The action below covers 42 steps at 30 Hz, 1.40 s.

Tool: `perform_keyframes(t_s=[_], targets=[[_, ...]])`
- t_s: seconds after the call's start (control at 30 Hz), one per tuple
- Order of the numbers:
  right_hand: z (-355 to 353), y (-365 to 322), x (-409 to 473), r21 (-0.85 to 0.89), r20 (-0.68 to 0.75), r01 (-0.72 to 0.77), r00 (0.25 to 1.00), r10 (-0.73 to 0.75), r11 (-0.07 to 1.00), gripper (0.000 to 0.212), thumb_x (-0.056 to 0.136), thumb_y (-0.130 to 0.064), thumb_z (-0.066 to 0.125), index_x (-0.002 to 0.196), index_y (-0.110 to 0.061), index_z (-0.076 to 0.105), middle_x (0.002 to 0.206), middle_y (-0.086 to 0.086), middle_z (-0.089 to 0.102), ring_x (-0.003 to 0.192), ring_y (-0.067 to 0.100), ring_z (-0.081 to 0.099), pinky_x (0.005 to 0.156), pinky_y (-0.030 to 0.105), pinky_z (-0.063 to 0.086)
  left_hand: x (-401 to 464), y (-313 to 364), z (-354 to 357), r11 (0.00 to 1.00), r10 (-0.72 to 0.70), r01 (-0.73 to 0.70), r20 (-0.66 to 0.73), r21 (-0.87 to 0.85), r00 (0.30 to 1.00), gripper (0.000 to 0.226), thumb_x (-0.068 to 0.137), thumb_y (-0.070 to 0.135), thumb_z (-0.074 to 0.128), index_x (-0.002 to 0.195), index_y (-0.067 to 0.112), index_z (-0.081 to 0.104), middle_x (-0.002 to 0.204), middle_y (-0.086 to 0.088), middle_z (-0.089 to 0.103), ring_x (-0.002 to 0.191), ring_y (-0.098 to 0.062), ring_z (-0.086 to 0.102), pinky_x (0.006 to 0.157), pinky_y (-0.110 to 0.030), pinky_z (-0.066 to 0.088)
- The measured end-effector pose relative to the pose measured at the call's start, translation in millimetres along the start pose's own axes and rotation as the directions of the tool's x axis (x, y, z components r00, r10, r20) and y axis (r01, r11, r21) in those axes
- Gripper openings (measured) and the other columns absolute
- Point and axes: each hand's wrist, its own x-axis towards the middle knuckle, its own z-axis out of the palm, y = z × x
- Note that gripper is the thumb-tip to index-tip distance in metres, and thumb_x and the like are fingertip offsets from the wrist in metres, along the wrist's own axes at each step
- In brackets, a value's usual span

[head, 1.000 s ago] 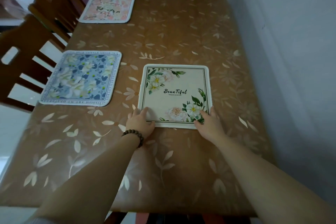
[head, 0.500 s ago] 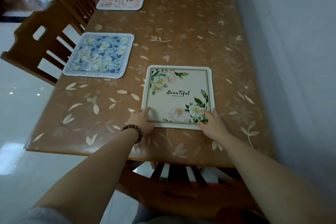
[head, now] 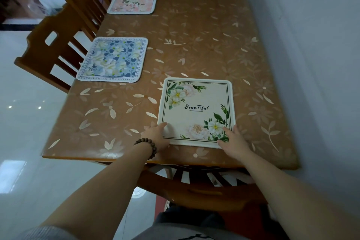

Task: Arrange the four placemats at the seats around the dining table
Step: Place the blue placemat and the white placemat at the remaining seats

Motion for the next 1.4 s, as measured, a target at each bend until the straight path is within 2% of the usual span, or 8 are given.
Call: perform_keyframes(t_s=[0.2,0.37,0.43,0.53,0.7,1.13,1.27,1.4], targets=[[5,3,-19,0.018,0.011,-0.003,1.000,0.003,1.000,0.068,0.090,-0.039,0.055,0.148,-0.025,0.023,0.159,0.008,-0.005,0.144,0.031,0.011,0.110,0.038,0.027,-15,-6,1,1.000,0.016,-0.016,0.006,0.011,1.000,0.065,0.081,0.022,0.055,0.142,0.028,0.031,0.119,-0.015,0.056,0.095,-0.031,0.059,0.077,-0.040,0.056],[7,3,-28,0.014,0.009,0.007,1.000,-0.007,1.000,0.078,0.085,-0.042,0.062,0.149,-0.026,0.020,0.158,0.008,-0.006,0.144,0.030,0.007,0.112,0.041,0.023,-18,-12,2,1.000,0.011,-0.011,0.002,0.007,1.000,0.067,0.083,0.021,0.057,0.143,0.023,0.029,0.127,-0.019,0.053,0.104,-0.032,0.057,0.078,-0.038,0.056],[7,3,-30,-0.001,-0.019,0.001,1.000,-0.001,1.000,0.093,0.079,-0.046,0.070,0.150,-0.027,0.013,0.158,0.008,-0.012,0.144,0.031,0.001,0.113,0.044,0.020,-17,-13,5,0.999,0.025,-0.025,-0.022,0.019,0.999,0.074,0.081,0.025,0.062,0.144,0.020,0.022,0.135,-0.021,0.045,0.116,-0.037,0.049,0.088,-0.042,0.051],[12,0,-32,-0.064,-0.033,-0.029,0.999,0.027,0.998,0.116,0.067,-0.052,0.078,0.150,-0.030,0.000,0.156,0.010,-0.019,0.143,0.033,-0.011,0.113,0.049,0.018,-18,-8,14,0.998,0.027,-0.029,0.032,0.051,0.999,0.104,0.074,0.043,0.073,0.149,0.024,0.004,0.152,-0.020,0.015,0.137,-0.041,0.019,0.107,-0.049,0.034],[23,-5,-32,-0.095,-0.063,-0.060,0.997,0.054,0.994,0.118,0.066,-0.047,0.080,0.150,-0.031,-0.001,0.156,0.017,-0.015,0.142,0.032,-0.017,0.111,0.048,0.023,-20,9,34,0.974,0.002,-0.020,0.077,0.226,0.997,0.127,0.063,0.056,0.079,0.148,0.027,-0.011,0.154,-0.024,-0.012,0.142,-0.041,-0.004,0.111,-0.054,0.017],[35,-22,-36,-0.088,-0.060,-0.008,0.998,0.003,0.996,0.109,0.072,-0.036,0.079,0.149,-0.033,0.002,0.155,0.017,-0.016,0.143,0.034,-0.011,0.113,0.045,0.019,-17,1,30,0.970,-0.075,0.062,0.046,0.234,0.996,0.118,0.067,0.041,0.081,0.147,0.023,-0.003,0.145,-0.031,0.014,0.135,-0.045,0.015,0.107,-0.051,0.031],[37,-27,-33,-0.084,-0.067,-0.020,0.998,0.014,0.996,0.110,0.071,-0.037,0.080,0.150,-0.032,0.003,0.154,0.019,-0.017,0.142,0.035,-0.015,0.114,0.044,0.016,-15,-11,18,0.984,-0.015,0.011,0.018,0.179,1.000,0.104,0.068,0.036,0.079,0.143,0.022,0.009,0.138,-0.024,0.029,0.127,-0.040,0.026,0.101,-0.045,0.041],[39,-27,-35,-0.066,-0.085,-0.028,0.996,0.022,0.997,0.108,0.072,-0.035,0.079,0.150,-0.031,0.005,0.155,0.017,-0.017,0.143,0.033,-0.015,0.114,0.044,0.017,-16,-19,13,0.983,0.041,-0.043,0.014,0.178,0.999,0.106,0.070,0.037,0.078,0.146,0.026,0.005,0.144,-0.021,0.022,0.130,-0.038,0.024,0.102,-0.045,0.036]])
